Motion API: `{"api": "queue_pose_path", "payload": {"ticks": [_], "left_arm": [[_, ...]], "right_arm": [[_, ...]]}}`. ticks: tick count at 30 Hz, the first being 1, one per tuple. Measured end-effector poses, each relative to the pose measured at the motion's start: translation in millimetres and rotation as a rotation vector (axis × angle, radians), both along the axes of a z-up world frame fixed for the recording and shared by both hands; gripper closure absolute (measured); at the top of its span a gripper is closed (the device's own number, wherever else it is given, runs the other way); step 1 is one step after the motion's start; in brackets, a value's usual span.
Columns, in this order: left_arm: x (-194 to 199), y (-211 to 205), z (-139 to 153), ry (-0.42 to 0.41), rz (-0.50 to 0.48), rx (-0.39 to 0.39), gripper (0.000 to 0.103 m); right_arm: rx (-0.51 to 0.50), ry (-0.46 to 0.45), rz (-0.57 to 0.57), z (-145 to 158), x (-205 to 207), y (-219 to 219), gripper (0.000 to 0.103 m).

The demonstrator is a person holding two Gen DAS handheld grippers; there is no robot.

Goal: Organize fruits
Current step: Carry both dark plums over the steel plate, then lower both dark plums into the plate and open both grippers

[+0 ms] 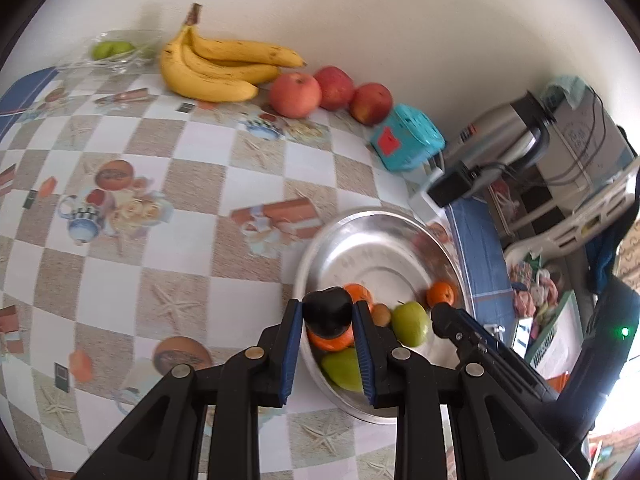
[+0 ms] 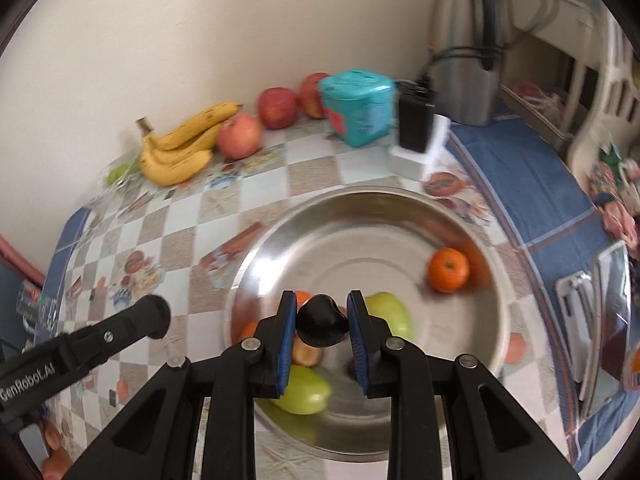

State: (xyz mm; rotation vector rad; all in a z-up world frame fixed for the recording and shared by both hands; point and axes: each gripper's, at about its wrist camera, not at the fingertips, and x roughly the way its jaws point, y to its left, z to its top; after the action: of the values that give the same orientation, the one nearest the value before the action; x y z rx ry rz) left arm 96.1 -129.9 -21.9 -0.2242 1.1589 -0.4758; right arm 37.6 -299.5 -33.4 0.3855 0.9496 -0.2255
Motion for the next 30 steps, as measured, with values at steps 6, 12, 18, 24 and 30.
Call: {"api": "queue_pose_path", "payload": {"ticks": [6, 12, 18, 24, 30], "left_arm": [[-9, -24, -6, 0.012, -0.058, 0.003, 0.075], [-16, -44, -13, 0.007, -0.102, 0.014, 0.075], [-18, -56, -23, -0.009, -0.123, 0.027, 0.075], [-19, -63, -33, -0.006, -0.143, 0.042, 0.075], [-19, -67, -37, -0.004, -0.149, 0.062, 0.075]], "right_arm": [[-0.018, 0.030, -0.063, -3, -10, -24, 0.076], [-0.022, 0.056, -0.093, -6, -16, -36, 0.076], [0.003, 0.086, -0.100, -13, -18, -40, 0.076], [0.010, 0.147, -0.098, -26, -17, -42, 0.076], [0.020, 0.191, -0.107, -36, -19, -46, 0.076]]}}
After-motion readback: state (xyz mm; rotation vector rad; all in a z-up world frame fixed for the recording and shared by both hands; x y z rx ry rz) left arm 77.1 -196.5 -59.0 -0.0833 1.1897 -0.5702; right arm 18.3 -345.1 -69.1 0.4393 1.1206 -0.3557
